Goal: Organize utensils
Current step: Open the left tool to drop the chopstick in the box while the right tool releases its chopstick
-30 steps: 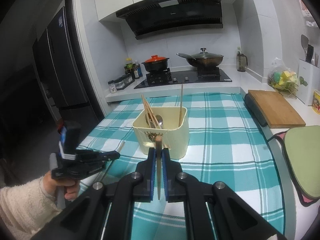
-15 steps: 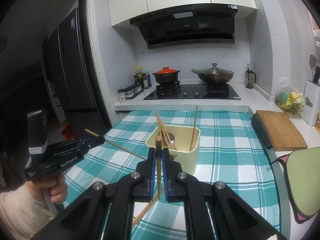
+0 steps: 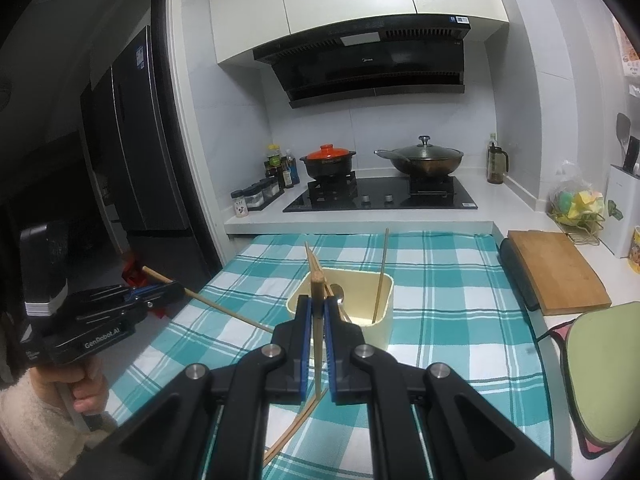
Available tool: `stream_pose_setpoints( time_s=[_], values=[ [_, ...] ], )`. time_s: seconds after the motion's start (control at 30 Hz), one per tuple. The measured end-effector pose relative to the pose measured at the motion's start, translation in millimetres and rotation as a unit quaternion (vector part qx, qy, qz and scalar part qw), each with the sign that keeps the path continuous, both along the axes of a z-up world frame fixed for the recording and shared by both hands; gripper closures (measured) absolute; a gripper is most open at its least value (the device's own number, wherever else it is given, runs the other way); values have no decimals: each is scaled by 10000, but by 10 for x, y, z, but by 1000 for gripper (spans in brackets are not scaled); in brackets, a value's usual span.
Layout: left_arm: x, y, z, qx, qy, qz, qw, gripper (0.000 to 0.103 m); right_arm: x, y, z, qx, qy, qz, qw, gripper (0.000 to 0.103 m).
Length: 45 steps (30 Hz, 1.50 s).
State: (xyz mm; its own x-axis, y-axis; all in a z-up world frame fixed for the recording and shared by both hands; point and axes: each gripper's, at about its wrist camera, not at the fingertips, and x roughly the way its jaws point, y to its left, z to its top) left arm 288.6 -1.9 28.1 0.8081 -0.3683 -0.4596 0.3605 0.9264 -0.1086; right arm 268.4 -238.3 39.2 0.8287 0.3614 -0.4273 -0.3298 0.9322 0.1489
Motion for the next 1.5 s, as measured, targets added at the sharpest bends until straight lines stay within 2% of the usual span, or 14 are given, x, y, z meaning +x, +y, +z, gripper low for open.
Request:
stream_pose_setpoints(
  time_s=[0.17, 0.3, 0.47, 0.6, 0.8, 0.93, 1.1, 1.23, 1.3, 1.33, 1.37, 1.43, 1.5],
  values=[
    [89, -5, 286, 66, -73, 5, 10000, 100, 87, 63, 241, -82, -258, -13, 9996, 96],
    [288, -27, 420, 110, 32, 13, 9999, 100, 222, 131, 460, -170, -460, -36, 9988, 96],
    [646, -59, 442, 148, 312, 36, 9994, 100, 517, 216, 627, -348, -604, -132, 9975, 96],
    [921, -101, 375, 268, 498, 89, 9984, 100, 833, 251, 616, -446, -537, -207, 9973, 97],
    [1353, -208, 196, 471, 1022, -15, 9937, 100, 1334, 257, 373, -552, -5, -222, 9982, 97],
    [1689, -316, 2, 702, 1501, -108, 9861, 100, 1707, 255, 139, -626, 558, -209, 9963, 96],
    [2104, -432, -285, 777, 2068, -162, 9752, 100, 2166, 285, -220, -678, 1373, -93, 9882, 97],
    [2341, -501, -455, 808, 2282, -89, 9702, 98, 2411, 359, -482, -803, 1755, -9, 9812, 96],
    [2448, -490, -500, 721, 2321, 38, 9700, 95, 2505, 377, -555, -750, 1795, 9, 9809, 95],
    [2491, -473, -511, 646, 2332, 80, 9702, 81, 2559, 382, -578, -726, 1808, -14, 9808, 94],
    [2522, -441, -514, 553, 2324, 143, 9709, 60, 2605, 377, -592, -683, 1799, -54, 9813, 91],
    [2488, -356, -485, 367, 2178, 335, 9747, 42, 2649, 331, -575, -426, 1703, -94, 9844, 73],
    [2433, -287, -454, 292, 2074, 360, 9772, 40, 2639, 266, -519, -171, 1563, -184, 9874, 70]
  ],
)
